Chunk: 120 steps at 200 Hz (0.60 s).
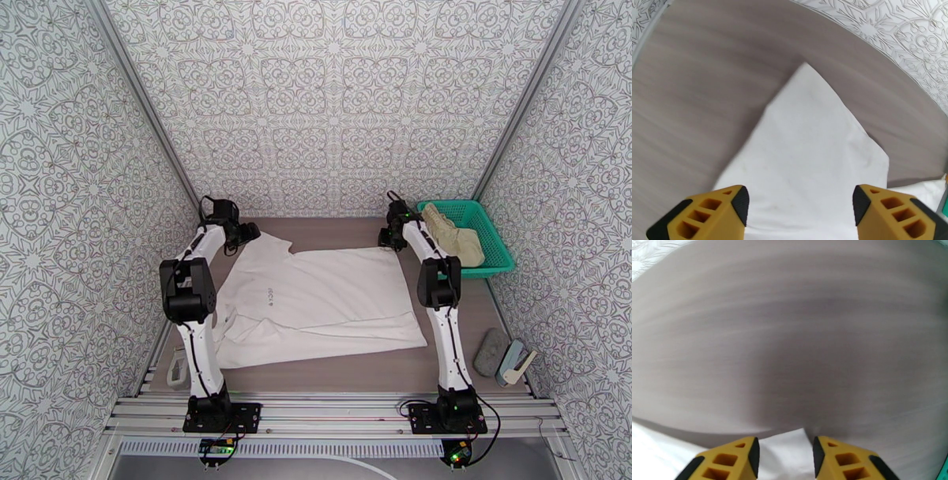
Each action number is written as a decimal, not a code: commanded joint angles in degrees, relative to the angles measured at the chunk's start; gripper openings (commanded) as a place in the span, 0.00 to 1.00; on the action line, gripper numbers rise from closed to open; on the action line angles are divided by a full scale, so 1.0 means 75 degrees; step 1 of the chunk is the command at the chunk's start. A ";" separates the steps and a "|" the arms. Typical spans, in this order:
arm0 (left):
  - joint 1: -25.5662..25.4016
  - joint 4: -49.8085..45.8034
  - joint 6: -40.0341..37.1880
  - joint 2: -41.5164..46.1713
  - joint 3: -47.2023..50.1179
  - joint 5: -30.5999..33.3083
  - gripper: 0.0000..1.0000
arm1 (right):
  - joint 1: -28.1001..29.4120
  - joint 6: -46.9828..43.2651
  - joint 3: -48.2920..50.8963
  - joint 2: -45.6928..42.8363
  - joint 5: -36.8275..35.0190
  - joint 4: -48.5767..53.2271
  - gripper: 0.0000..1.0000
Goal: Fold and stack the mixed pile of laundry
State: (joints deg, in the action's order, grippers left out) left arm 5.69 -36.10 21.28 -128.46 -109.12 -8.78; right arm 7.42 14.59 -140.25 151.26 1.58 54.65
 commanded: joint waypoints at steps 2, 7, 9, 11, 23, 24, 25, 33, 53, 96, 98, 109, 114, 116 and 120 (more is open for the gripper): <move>0.0143 -0.0894 -0.0423 -0.0702 -0.0641 0.0487 0.77 | 0.0010 0.0428 -0.0483 0.0359 -0.0316 0.0896 0.44; 0.0155 -0.1020 -0.0463 -0.0816 -0.0795 0.0567 0.77 | 0.0007 0.0454 -0.0487 0.0392 -0.0317 0.0914 0.44; 0.0164 -0.1057 -0.0480 -0.0849 -0.0856 0.0597 0.77 | 0.0007 0.0471 -0.0485 0.0397 -0.0308 0.0916 0.44; 0.0166 -0.1120 -0.0502 -0.0904 -0.0924 0.0628 0.78 | 0.0007 0.0475 -0.0484 0.0404 -0.0297 0.0916 0.44; 0.0200 -0.1367 -0.0591 -0.1165 -0.1281 0.0669 0.79 | 0.0006 0.0527 -0.0496 0.0442 -0.0293 0.0917 0.44; 0.0201 -0.1388 -0.0607 -0.1188 -0.1293 0.0662 0.79 | 0.0007 0.0539 -0.0496 0.0444 -0.0293 0.0916 0.44; 0.0207 -0.1405 -0.0614 -0.1211 -0.1300 0.0664 0.79 | 0.0007 0.0539 -0.0496 0.0450 -0.0293 0.0916 0.44; 0.0208 -0.1533 -0.0664 -0.1390 -0.1664 0.0565 0.79 | 0.0007 0.0568 -0.0529 0.0468 -0.0250 0.0905 0.43; 0.0180 -0.1906 -0.0772 -0.1877 -0.2293 0.0369 0.79 | 0.0007 0.0634 -0.0685 0.0559 -0.0165 0.0929 0.41; 0.0015 -0.2493 -0.0918 -0.2692 -0.3296 0.0175 0.72 | 0.0007 0.0725 -0.0765 0.0655 0.0053 0.0834 0.34; 0.0023 -0.2539 -0.0910 -0.2721 -0.3356 0.0180 0.71 | 0.0007 0.0726 -0.0765 0.0656 0.0057 0.0828 0.34; 0.0032 -0.2550 -0.0907 -0.2799 -0.3494 0.0137 0.66 | 0.0007 0.0728 -0.0766 0.0668 0.0124 0.0800 0.30; 0.0026 -0.2496 -0.0921 -0.2795 -0.3508 0.0096 0.62 | 0.0007 0.0734 -0.0766 0.0677 0.0156 0.0784 0.28; 0.0032 -0.2478 -0.0925 -0.2794 -0.3512 0.0087 0.61 | 0.0007 0.0734 -0.0774 0.0679 0.0170 0.0780 0.27; 0.0026 -0.2436 -0.0922 -0.2782 -0.3520 0.0054 0.58 | 0.0007 0.0737 -0.0766 0.0668 0.0194 0.0767 0.26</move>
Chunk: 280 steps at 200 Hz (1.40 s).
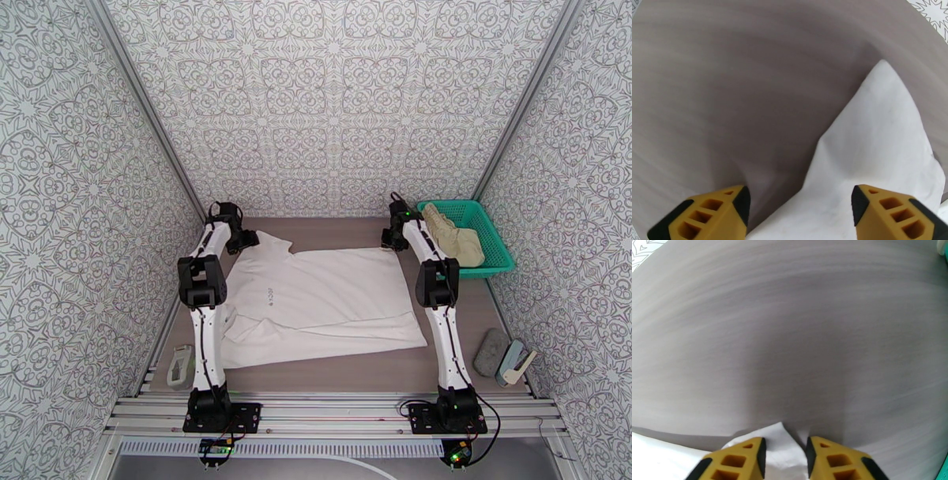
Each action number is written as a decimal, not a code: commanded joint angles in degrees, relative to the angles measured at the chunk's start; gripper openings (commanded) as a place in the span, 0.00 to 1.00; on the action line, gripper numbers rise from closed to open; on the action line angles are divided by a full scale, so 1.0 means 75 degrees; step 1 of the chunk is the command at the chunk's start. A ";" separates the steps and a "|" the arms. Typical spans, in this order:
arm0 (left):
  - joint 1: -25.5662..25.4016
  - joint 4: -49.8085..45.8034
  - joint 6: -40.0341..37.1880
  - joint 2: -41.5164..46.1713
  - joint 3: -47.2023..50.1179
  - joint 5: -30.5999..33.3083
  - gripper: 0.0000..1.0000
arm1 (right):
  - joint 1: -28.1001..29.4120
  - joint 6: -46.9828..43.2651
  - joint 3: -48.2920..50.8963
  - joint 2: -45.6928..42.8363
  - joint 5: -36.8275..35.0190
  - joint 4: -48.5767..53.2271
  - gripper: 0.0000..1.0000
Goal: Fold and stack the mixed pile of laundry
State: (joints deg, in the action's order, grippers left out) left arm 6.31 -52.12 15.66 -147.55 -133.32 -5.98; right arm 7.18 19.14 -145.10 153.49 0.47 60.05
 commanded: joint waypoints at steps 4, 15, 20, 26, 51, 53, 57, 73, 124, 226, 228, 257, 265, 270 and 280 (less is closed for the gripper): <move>-0.0045 -0.0258 -0.0190 -0.0237 -0.0295 -0.0378 0.55 | 0.0039 0.0142 -0.0129 0.0371 0.0360 0.0035 0.24; -0.0023 -0.0163 -0.0207 -0.0221 -0.0300 -0.0595 0.46 | 0.0039 0.0140 -0.0127 0.0350 0.0389 -0.0011 0.20; 0.0002 -0.0106 -0.0203 -0.0205 -0.0285 -0.0712 0.41 | 0.0039 0.0136 -0.0129 0.0337 0.0389 -0.0034 0.18; 0.0020 -0.0030 -0.0190 -0.0178 -0.0245 -0.0841 0.37 | 0.0039 0.0126 -0.0130 0.0317 0.0400 -0.0058 0.15; 0.0091 0.0477 -0.0269 0.0197 0.0276 -0.1055 0.15 | 0.0039 0.0054 -0.0130 0.0153 0.0457 -0.0159 0.08; 0.0095 0.0526 -0.0286 0.0246 0.0334 -0.1049 0.13 | 0.0039 0.0039 -0.0130 0.0119 0.0464 -0.0172 0.08; 0.0103 0.0641 -0.0312 0.0341 0.0467 -0.1288 0.10 | 0.0033 0.0019 -0.0130 0.0083 0.0465 -0.0187 0.07; 0.0122 0.1139 -0.0387 0.0796 0.1032 -0.1489 0.00 | 0.0021 -0.0025 -0.0124 -0.0067 0.0476 -0.0224 0.01; 0.0266 0.2461 -0.0370 0.2151 0.2627 -0.2246 0.00 | -0.0054 -0.0098 0.0191 -0.0680 0.0602 -0.0403 0.00; 0.0649 0.3332 -0.0529 0.4311 0.5351 -0.2899 0.00 | -0.0312 -0.0429 0.1630 -0.2043 0.0762 -0.0530 0.00; 0.0663 0.3350 -0.0529 0.4360 0.5415 -0.2916 0.00 | -0.0318 -0.0427 0.1669 -0.2067 0.0768 -0.0530 0.00; 0.0819 0.3826 -0.0431 0.5033 0.6416 -0.3097 0.00 | -0.0423 -0.0546 0.2156 -0.2483 0.0754 -0.0554 0.00; 0.0852 0.3941 -0.0403 0.5191 0.6679 -0.3116 0.00 | -0.0458 -0.0559 0.2309 -0.2597 0.0744 -0.0585 0.00; 0.0868 0.4013 -0.0378 0.5287 0.6816 -0.3137 0.00 | -0.0491 -0.0563 0.2411 -0.2673 0.0746 -0.0598 0.00; 0.0896 0.4136 -0.0330 0.5466 0.7097 -0.3165 0.00 | -0.0551 -0.0542 0.2624 -0.2819 0.0794 -0.0661 0.00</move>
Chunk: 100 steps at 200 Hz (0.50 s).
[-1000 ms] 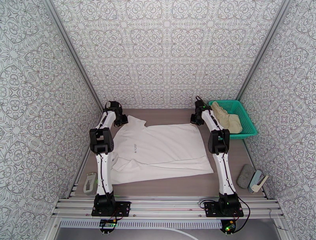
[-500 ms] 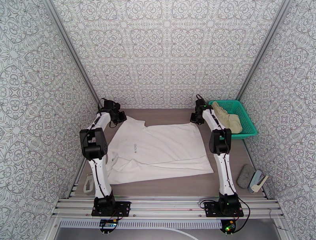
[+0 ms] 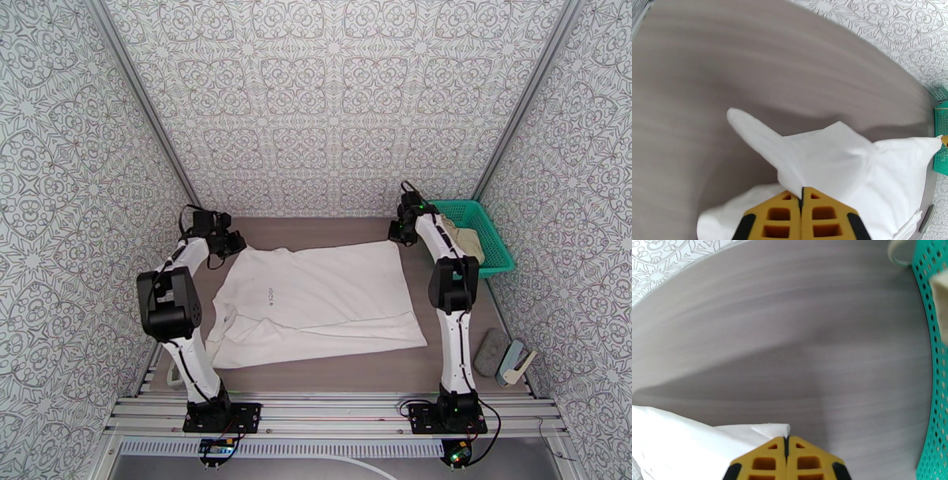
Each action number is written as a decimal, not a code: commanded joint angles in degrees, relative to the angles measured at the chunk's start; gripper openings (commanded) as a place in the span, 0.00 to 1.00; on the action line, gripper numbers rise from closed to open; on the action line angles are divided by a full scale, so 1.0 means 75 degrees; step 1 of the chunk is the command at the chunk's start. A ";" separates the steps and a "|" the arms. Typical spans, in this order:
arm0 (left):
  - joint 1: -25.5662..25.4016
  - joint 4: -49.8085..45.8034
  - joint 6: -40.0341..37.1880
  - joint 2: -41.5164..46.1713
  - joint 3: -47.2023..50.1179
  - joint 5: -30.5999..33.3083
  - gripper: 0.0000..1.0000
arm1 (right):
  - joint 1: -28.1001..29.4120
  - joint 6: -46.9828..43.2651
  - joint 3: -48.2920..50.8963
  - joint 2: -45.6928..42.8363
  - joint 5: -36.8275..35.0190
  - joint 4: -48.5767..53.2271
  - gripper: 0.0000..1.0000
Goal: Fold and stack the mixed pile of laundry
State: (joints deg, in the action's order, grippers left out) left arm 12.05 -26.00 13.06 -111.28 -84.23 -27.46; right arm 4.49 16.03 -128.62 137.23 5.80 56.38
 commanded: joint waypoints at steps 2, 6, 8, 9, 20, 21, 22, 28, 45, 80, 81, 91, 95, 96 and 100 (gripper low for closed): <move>0.0137 0.0671 0.0031 0.0663 0.0609 -0.0308 0.00 | -0.0198 -0.0123 0.0473 -0.0681 0.0091 -0.0194 0.00; 0.0156 0.0717 0.0056 0.0738 0.0707 -0.0321 0.00 | -0.0216 -0.0122 0.0560 -0.0725 0.0116 -0.0217 0.00; 0.0161 0.0740 0.0059 0.0757 0.0760 -0.0322 0.00 | -0.0222 -0.0122 0.0597 -0.0753 0.0125 -0.0231 0.00; 0.0161 0.0750 0.0061 0.0778 0.0786 -0.0322 0.00 | -0.0229 -0.0122 0.0617 -0.0759 0.0127 -0.0236 0.00; 0.0180 0.0867 0.0105 0.0969 0.1037 -0.0361 0.00 | -0.0258 -0.0122 0.0843 -0.0916 0.0129 -0.0263 0.00; 0.0183 0.0878 0.0108 0.1001 0.1071 -0.0360 0.00 | -0.0258 -0.0122 0.0863 -0.0929 0.0129 -0.0263 0.00; 0.0184 0.0889 0.0109 0.1023 0.1100 -0.0359 0.00 | -0.0259 -0.0122 0.0885 -0.0941 0.0134 -0.0263 0.00; 0.0186 0.0923 0.0127 0.1140 0.1246 -0.0349 0.00 | -0.0269 -0.0131 0.1018 -0.1028 0.0145 -0.0296 0.00; 0.0218 0.1031 0.0158 0.1508 0.1646 -0.0301 0.00 | -0.0269 -0.0121 0.1446 -0.1342 0.0193 -0.0394 0.00; 0.0278 0.1204 0.0255 0.2356 0.2469 -0.0224 0.00 | -0.0282 -0.0040 0.2477 -0.2129 0.0211 -0.0729 0.00; 0.0279 0.1205 0.0253 0.2380 0.2496 -0.0215 0.00 | -0.0282 -0.0034 0.2506 -0.2151 0.0211 -0.0736 0.00; 0.0278 0.1263 0.0280 0.2630 0.2754 -0.0180 0.00 | -0.0294 -0.0032 0.2747 -0.2357 0.0222 -0.0789 0.00; 0.0279 0.1282 0.0302 0.2732 0.2863 -0.0161 0.00 | -0.0305 -0.0031 0.2858 -0.2431 0.0222 -0.0799 0.00; 0.0279 0.1290 0.0300 0.2756 0.2892 -0.0154 0.00 | -0.0300 -0.0030 0.2884 -0.2448 0.0222 -0.0795 0.00; 0.0288 0.1320 0.0321 0.2850 0.3006 -0.0137 0.00 | -0.0311 -0.0020 0.2979 -0.2530 0.0222 -0.0822 0.00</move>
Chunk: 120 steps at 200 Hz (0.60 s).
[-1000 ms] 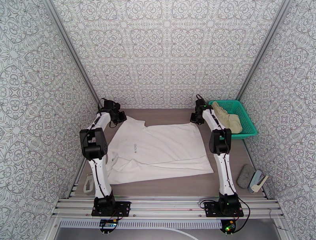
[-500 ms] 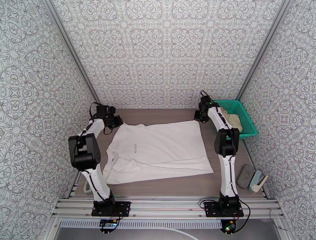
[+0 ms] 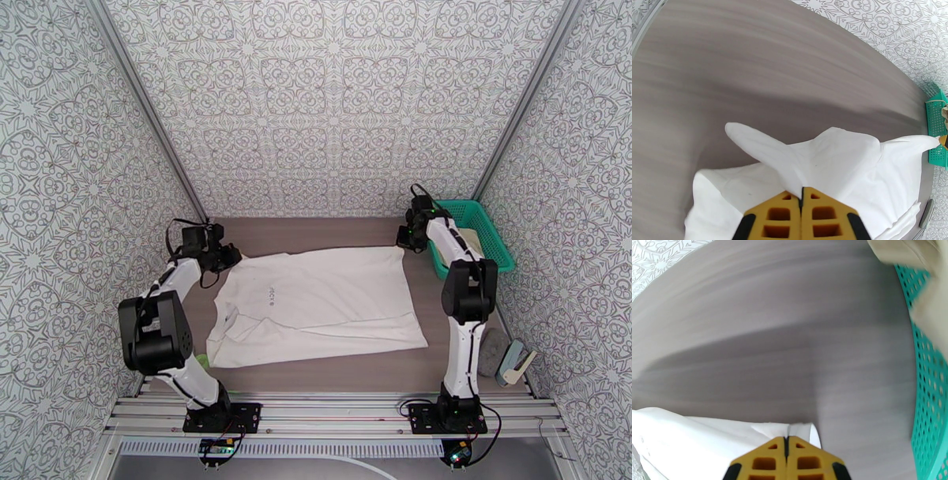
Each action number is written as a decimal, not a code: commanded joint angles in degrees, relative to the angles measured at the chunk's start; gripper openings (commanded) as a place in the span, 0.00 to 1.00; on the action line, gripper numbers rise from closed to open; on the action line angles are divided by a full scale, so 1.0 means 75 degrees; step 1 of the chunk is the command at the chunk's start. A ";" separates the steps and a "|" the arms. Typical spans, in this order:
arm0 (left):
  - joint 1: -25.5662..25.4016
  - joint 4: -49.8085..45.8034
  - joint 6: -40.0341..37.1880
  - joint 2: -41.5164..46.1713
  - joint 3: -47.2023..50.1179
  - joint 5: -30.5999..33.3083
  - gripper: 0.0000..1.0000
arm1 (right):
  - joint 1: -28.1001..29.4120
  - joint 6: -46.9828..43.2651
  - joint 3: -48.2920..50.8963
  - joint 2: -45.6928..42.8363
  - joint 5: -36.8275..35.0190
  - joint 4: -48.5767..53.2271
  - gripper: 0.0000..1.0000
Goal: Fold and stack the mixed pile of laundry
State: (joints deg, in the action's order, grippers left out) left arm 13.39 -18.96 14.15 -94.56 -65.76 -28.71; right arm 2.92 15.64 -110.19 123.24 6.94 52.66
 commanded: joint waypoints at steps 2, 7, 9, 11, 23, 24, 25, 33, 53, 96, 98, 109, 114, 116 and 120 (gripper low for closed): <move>0.0113 0.0398 0.0193 0.0670 0.0597 0.0042 0.00 | -0.0106 0.0035 0.0576 -0.0701 0.0080 -0.0329 0.00; 0.0113 0.0443 0.0221 0.0796 0.0744 0.0060 0.00 | -0.0108 0.0036 0.0727 -0.0816 0.0091 -0.0388 0.00; 0.0119 0.0466 0.0228 0.0843 0.0797 0.0065 0.00 | -0.0114 0.0042 0.0786 -0.0859 0.0102 -0.0412 0.00; 0.0124 0.0480 0.0247 0.0890 0.0860 0.0075 0.00 | -0.0121 0.0043 0.0853 -0.0905 0.0105 -0.0436 0.00; 0.0131 0.0608 0.0333 0.1149 0.1206 0.0133 0.00 | -0.0153 0.0081 0.1249 -0.1146 0.0138 -0.0560 0.00; 0.0134 0.0619 0.0342 0.1172 0.1237 0.0135 0.00 | -0.0160 0.0076 0.1268 -0.1166 0.0140 -0.0568 0.00; 0.0141 0.0630 0.0347 0.1189 0.1264 0.0136 0.00 | -0.0163 0.0085 0.1300 -0.1182 0.0140 -0.0578 0.00; 0.0148 0.0733 0.0407 0.1359 0.1496 0.0182 0.00 | -0.0181 0.0099 0.1540 -0.1330 0.0159 -0.0631 0.00; 0.0171 0.0973 0.0599 0.1769 0.2045 0.0268 0.00 | -0.0259 0.0150 0.2190 -0.1737 0.0230 -0.0847 0.00; 0.0268 0.1273 0.1068 0.2626 0.3206 0.0614 0.00 | -0.0392 0.0289 0.3803 -0.2728 0.0342 -0.1483 0.00; 0.0275 0.1274 0.1081 0.2663 0.3258 0.0631 0.00 | -0.0399 0.0298 0.3881 -0.2764 0.0350 -0.1515 0.00; 0.0311 0.1287 0.1215 0.2833 0.3561 0.0782 0.00 | -0.0392 0.0366 0.4347 -0.2956 0.0445 -0.1777 0.00; 0.0329 0.1306 0.1286 0.2901 0.3687 0.0865 0.00 | -0.0395 0.0404 0.4555 -0.3045 0.0485 -0.1927 0.00; 0.0334 0.1317 0.1320 0.2928 0.3756 0.0902 0.00 | -0.0393 0.0415 0.4664 -0.3078 0.0506 -0.1995 0.00; 0.0344 0.1348 0.1386 0.2976 0.3871 0.0947 0.00 | -0.0397 0.0451 0.4846 -0.3131 0.0515 -0.2110 0.00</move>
State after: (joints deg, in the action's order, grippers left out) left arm 14.79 -11.42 20.97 -74.87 -40.82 -25.15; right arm 0.60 17.17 -80.25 103.31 9.52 42.81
